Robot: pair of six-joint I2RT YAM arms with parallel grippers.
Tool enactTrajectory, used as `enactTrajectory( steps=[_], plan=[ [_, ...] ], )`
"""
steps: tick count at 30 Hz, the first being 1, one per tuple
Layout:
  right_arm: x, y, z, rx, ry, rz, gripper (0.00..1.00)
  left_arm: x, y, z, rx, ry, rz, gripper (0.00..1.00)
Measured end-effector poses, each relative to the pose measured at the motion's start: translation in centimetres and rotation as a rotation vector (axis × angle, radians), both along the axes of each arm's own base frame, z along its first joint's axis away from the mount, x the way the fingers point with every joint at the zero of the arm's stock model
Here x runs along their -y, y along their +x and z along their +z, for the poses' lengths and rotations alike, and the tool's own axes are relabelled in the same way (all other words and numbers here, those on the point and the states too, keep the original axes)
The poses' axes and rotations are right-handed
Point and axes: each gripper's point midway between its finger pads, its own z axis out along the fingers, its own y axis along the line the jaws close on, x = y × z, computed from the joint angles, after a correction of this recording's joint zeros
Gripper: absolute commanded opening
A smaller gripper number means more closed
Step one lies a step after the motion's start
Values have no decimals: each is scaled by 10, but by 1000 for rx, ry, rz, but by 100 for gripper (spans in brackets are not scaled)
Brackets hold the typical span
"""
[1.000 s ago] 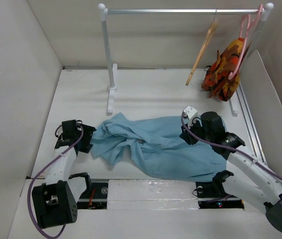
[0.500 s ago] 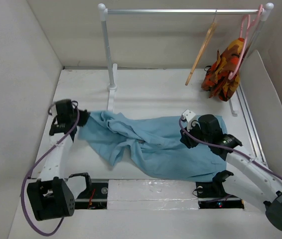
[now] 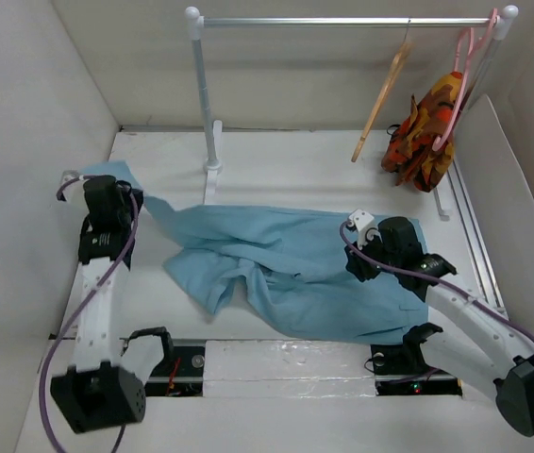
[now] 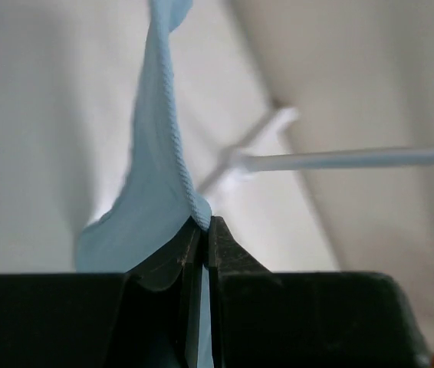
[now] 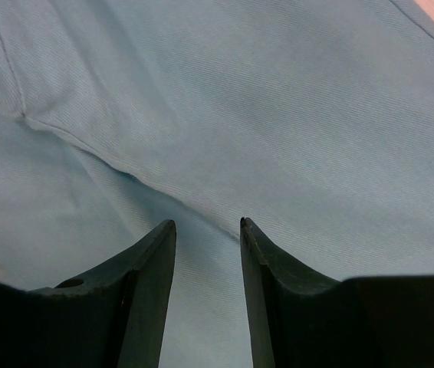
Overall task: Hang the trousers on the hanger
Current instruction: Fold the trousers
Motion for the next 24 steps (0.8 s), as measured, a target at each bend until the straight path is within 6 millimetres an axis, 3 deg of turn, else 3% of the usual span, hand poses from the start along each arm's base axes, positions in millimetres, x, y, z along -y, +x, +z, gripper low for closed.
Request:
enactTrajectory(
  steps=[1, 2, 3, 5, 6, 8, 10, 13, 15, 17, 19, 21, 24],
  plan=[
    [2, 1, 0, 2, -1, -5, 45, -6, 1, -24, -79, -3, 23, 0],
    [4, 2, 0, 3, -1, -10, 45, -9, -1, -34, -120, 0, 35, 0],
    [5, 3, 0, 4, -2, -12, 45, -14, 7, -68, -227, -10, 44, 0],
    [8, 4, 2, 7, 0, -22, 45, -14, 1, -90, -321, -9, 46, 0],
    [9, 4, 3, 12, 2, -26, 45, -15, -5, -90, -343, -5, 50, 0],
    [9, 4, 8, 29, 9, -28, 45, -15, -14, -66, -335, 19, 59, 0],
    [11, 6, 12, 45, 10, -39, 45, -14, -18, -14, -249, 55, 72, 0],
    [17, 12, 18, 66, -2, -75, 49, -7, -29, 79, -34, 93, 71, 0],
    [25, 19, 23, 76, -13, -131, 60, -6, -44, 118, 69, 107, 81, 0],
    [37, 28, 25, 81, -28, -200, 68, -10, -57, 130, 104, 120, 108, 0],
    [53, 40, 24, 73, -40, -285, 77, -15, -61, 128, 96, 136, 133, 0],
    [74, 53, 17, 52, -40, -382, 82, -20, -50, 110, 29, 152, 146, 0],
    [115, 73, -2, -4, -29, -547, 86, -29, -18, 72, -106, 169, 148, 0]
  ],
)
